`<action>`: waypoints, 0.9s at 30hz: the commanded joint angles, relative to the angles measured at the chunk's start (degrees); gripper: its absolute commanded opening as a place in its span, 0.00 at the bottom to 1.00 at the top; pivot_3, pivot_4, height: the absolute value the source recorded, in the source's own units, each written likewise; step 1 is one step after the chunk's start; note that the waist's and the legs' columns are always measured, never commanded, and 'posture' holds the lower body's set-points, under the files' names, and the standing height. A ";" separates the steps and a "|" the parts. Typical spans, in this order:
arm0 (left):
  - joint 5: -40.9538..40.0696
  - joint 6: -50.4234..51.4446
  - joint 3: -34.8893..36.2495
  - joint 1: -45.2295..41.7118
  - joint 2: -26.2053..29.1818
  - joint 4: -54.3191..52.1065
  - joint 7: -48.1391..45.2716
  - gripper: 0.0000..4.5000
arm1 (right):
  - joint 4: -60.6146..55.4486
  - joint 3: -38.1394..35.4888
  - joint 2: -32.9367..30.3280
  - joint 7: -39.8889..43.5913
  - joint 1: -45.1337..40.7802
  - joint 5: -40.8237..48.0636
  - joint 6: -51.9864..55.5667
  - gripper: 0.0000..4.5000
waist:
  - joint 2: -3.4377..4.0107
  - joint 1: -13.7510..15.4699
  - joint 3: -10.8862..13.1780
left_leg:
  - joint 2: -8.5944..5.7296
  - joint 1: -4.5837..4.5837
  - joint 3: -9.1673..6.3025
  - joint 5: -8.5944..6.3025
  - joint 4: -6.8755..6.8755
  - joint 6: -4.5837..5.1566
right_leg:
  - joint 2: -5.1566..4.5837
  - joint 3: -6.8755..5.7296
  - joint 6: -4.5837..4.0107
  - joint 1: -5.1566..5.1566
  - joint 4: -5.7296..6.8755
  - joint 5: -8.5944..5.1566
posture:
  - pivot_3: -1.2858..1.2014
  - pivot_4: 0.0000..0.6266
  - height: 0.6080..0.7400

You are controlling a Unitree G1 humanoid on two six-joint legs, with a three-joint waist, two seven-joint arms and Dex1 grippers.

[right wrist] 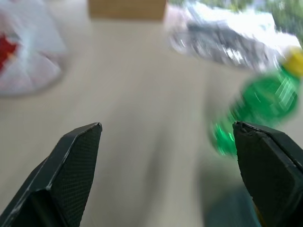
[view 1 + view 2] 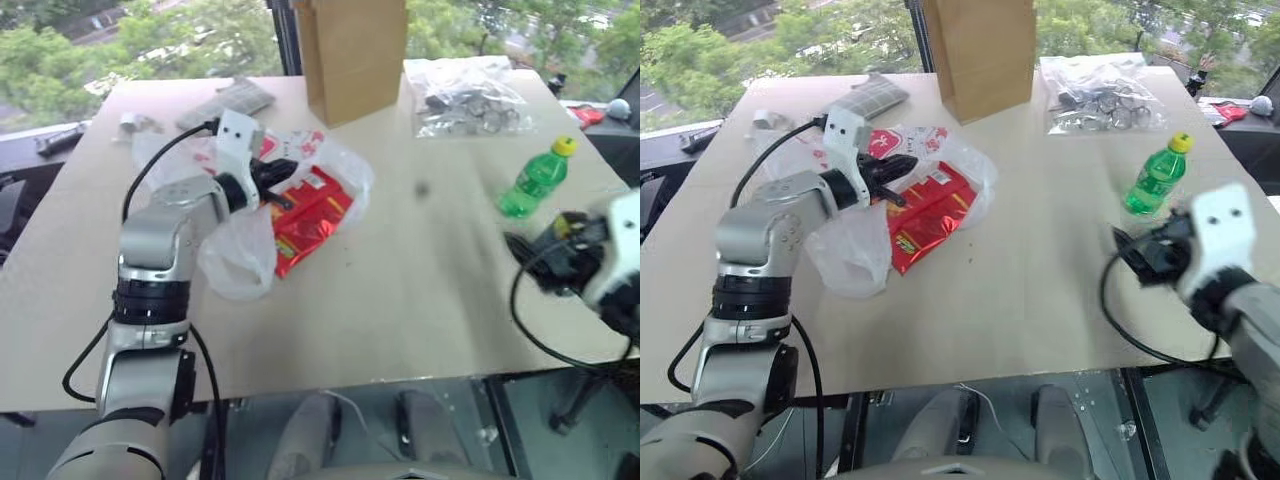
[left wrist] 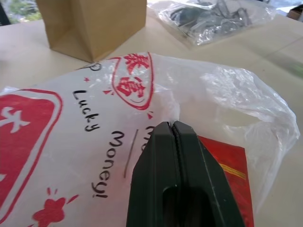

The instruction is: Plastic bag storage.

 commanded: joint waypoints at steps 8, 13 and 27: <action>1.82 -2.87 -0.79 -2.91 -0.41 0.82 -2.10 0.00 | -0.65 -16.84 4.34 -7.85 13.98 12.22 2.81 0.99 | -0.03 -0.35 -0.01 | 0.09 0.54 0.16 -0.06 0.02 0.11 | 0.03 0.09 0.04 0.55 -0.04 -0.02 | 0.52 0.24 1.00; 1.56 -1.66 0.01 -2.39 0.25 -1.02 -1.39 0.00 | 5.38 -9.09 2.86 -8.98 13.09 6.92 -1.26 0.99 | -0.03 -0.32 -0.02 | 0.18 1.02 0.17 -0.08 -0.04 0.15 | 0.12 0.03 0.08 1.14 -0.45 -0.03 | 0.52 0.24 1.00; 1.39 0.71 2.31 -0.69 2.67 -4.65 -0.02 0.00 | 16.77 4.48 -0.43 -7.73 10.34 -4.55 -11.99 0.39 | -0.02 -0.16 -0.01 | 0.17 0.95 0.08 -0.12 -0.07 0.19 | 0.11 -0.05 0.11 1.22 -0.74 0.00 | 0.52 0.24 1.00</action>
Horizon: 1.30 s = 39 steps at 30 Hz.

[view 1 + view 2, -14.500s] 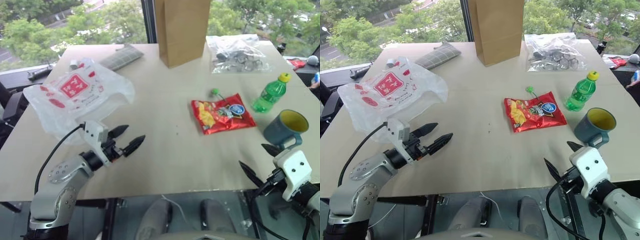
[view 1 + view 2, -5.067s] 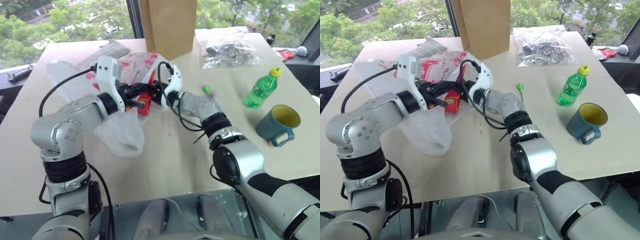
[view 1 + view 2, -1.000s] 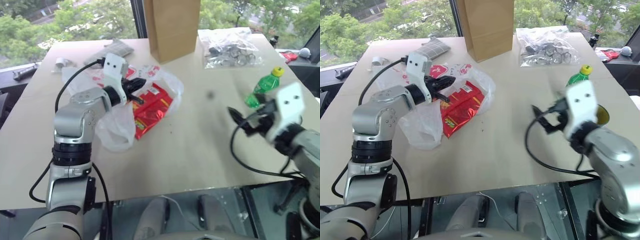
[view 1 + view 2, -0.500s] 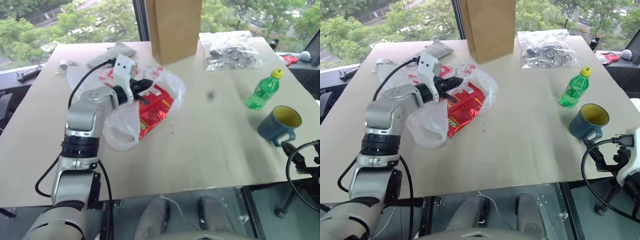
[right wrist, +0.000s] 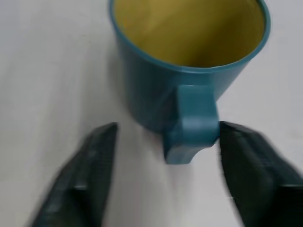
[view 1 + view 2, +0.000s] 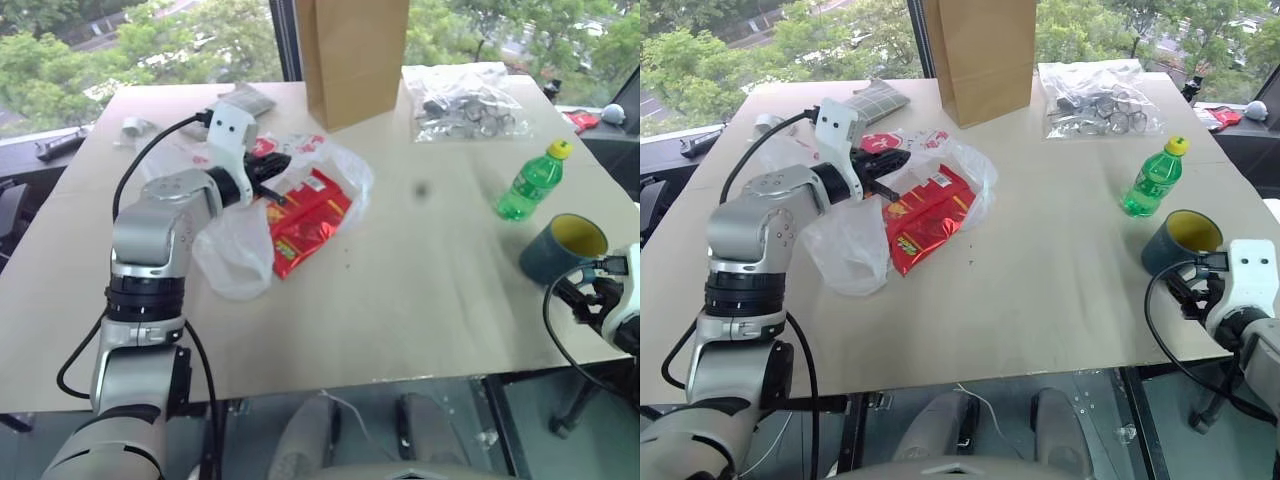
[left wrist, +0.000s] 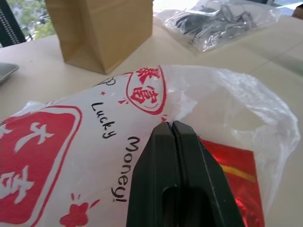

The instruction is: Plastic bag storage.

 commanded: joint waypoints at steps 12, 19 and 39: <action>-1.10 -0.14 3.66 -1.17 1.46 -0.62 -0.08 0.00 | -13.97 9.06 -2.78 8.60 -9.02 12.27 -3.82 0.08 | 0.01 -0.54 0.01 | 0.05 0.02 0.00 -0.01 -0.01 0.01 | 0.02 -0.02 0.02 0.00 -0.03 0.01 | 0.52 0.24 1.00; -4.35 2.20 6.80 -3.74 1.43 -0.15 -0.71 0.00 | -3.59 34.39 4.72 7.61 -28.94 7.02 -6.69 0.08 | -0.04 -0.14 0.05 | 0.02 -0.03 -0.15 0.00 -0.01 -0.01 | 0.02 -0.19 0.02 0.01 -0.07 0.03 | 0.52 0.24 1.00; -12.71 8.74 12.73 1.91 4.05 -16.16 2.13 0.00 | 70.89 53.42 37.04 17.13 -66.95 -25.10 -43.04 0.08 | -0.04 -2.17 0.08 | -0.02 -0.26 -0.14 0.12 -0.30 -0.32 | 0.03 -0.02 -0.03 -0.48 -0.02 0.05 | 0.52 0.24 1.00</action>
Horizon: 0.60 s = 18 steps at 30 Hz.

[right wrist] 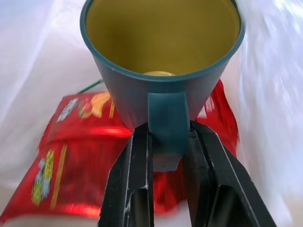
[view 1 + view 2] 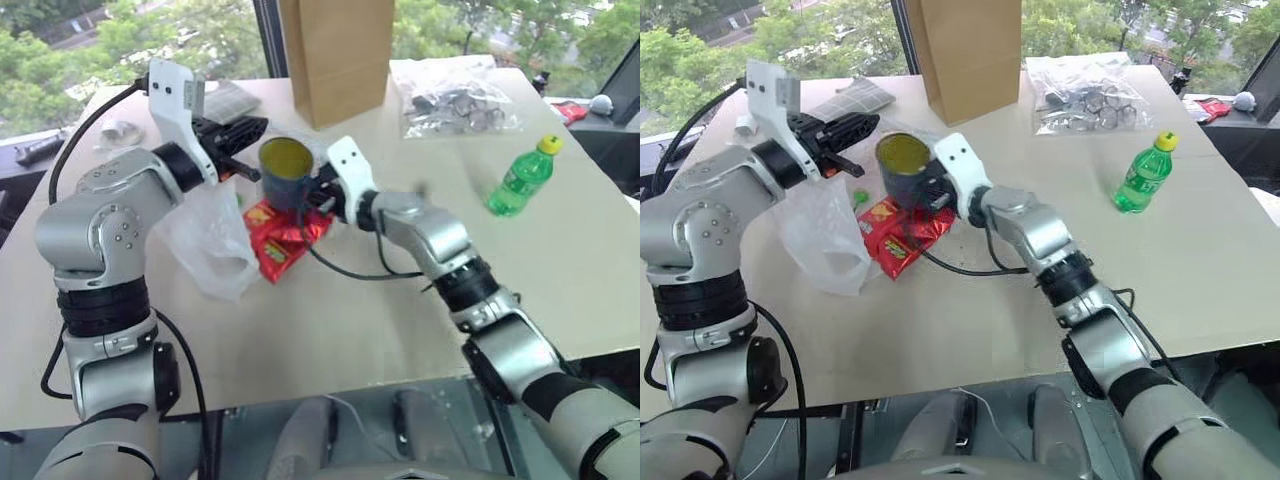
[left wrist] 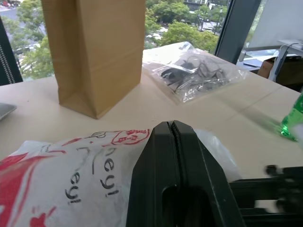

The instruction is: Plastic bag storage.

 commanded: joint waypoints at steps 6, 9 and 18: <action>-1.23 0.10 -0.21 4.77 0.96 -7.89 0.82 0.00 | 24.86 -2.94 8.55 0.76 -15.63 -7.22 -17.57 0.19 | 0.04 -0.71 0.02 | 0.00 0.00 0.02 -0.02 -0.03 -0.04 | 0.02 0.06 0.00 -0.05 0.01 0.00 | 0.52 0.24 1.00; -1.13 -0.13 -0.74 5.52 0.74 -8.55 1.11 0.00 | 29.94 -3.57 8.93 2.19 -18.23 -9.13 -22.47 0.52 | 0.05 -0.63 0.03 | -0.02 0.01 -0.03 -0.02 -0.05 -0.05 | 0.02 0.03 -0.01 -0.04 -0.03 -0.01 | 0.52 0.24 1.00; 1.74 -2.71 -0.41 2.68 -1.35 -2.04 5.16 0.00 | -21.53 -4.98 -3.65 14.24 1.34 0.52 -0.25 0.85 | 0.06 -0.08 0.03 | -0.01 -0.17 -0.21 -0.06 0.04 -0.08 | 0.01 -0.14 -0.01 -0.05 -0.07 -0.01 | 0.52 0.24 1.00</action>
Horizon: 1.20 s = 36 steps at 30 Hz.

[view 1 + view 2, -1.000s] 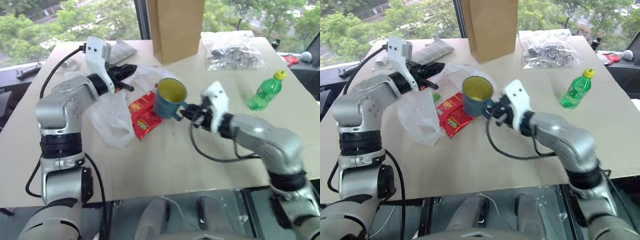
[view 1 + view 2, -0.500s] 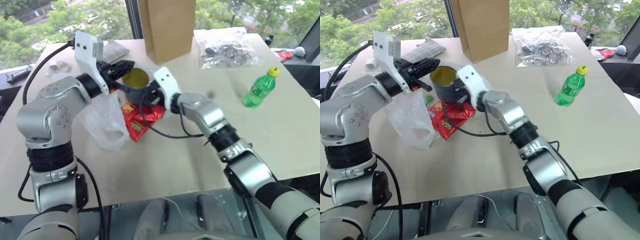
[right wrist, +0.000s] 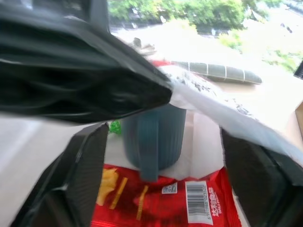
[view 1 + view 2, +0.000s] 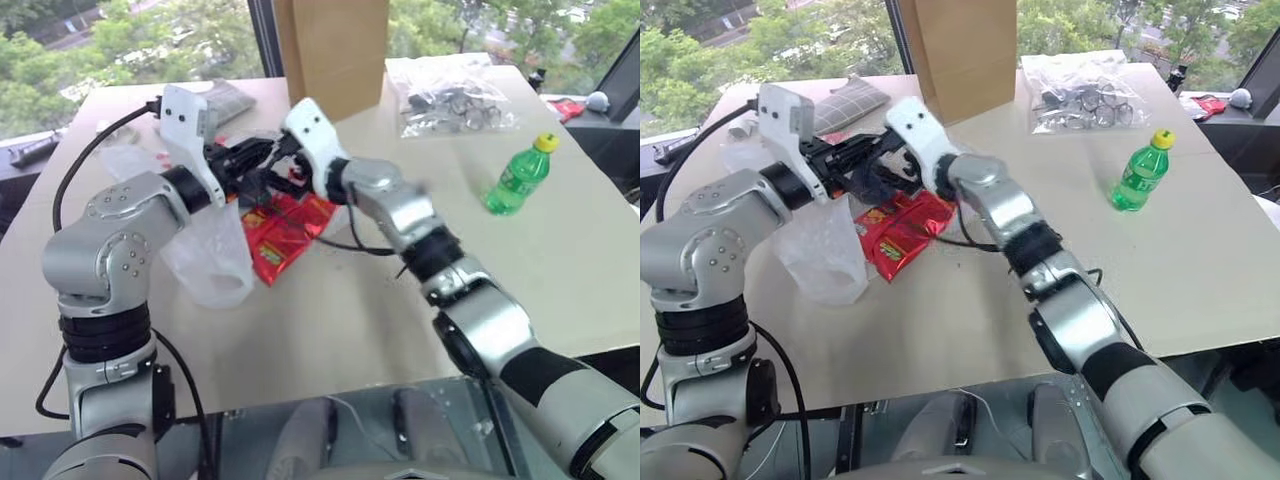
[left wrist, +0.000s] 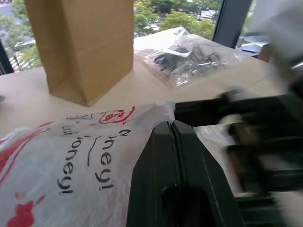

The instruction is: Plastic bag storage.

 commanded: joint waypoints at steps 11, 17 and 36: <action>2.83 -4.93 -1.52 -3.03 -1.46 5.91 1.34 0.00 | -50.06 -22.05 -25.59 -12.90 16.98 4.50 31.70 0.99 | -0.01 1.38 -0.01 | -0.06 0.00 0.07 -0.02 0.09 0.04 | -0.09 -0.03 0.01 0.03 0.10 0.01 | 0.52 0.24 1.00; 3.25 -5.57 -2.20 -3.49 -1.99 6.69 0.99 0.00 | -42.50 -29.18 -28.78 -24.03 19.27 -2.72 30.22 0.99 | 0.00 1.10 0.00 | 0.01 0.10 0.26 -0.01 0.03 0.02 | -0.05 0.11 0.00 -0.01 0.17 0.01 | 0.52 0.24 1.00; 4.28 -6.06 -3.02 -3.56 -1.51 6.67 0.26 0.00 | -17.16 -32.58 -24.34 -26.42 23.91 -2.21 13.26 0.99 | 0.00 0.80 0.00 | 0.01 0.17 0.41 -0.01 0.03 0.06 | -0.02 0.31 0.01 0.03 0.17 0.02 | 0.52 0.24 1.00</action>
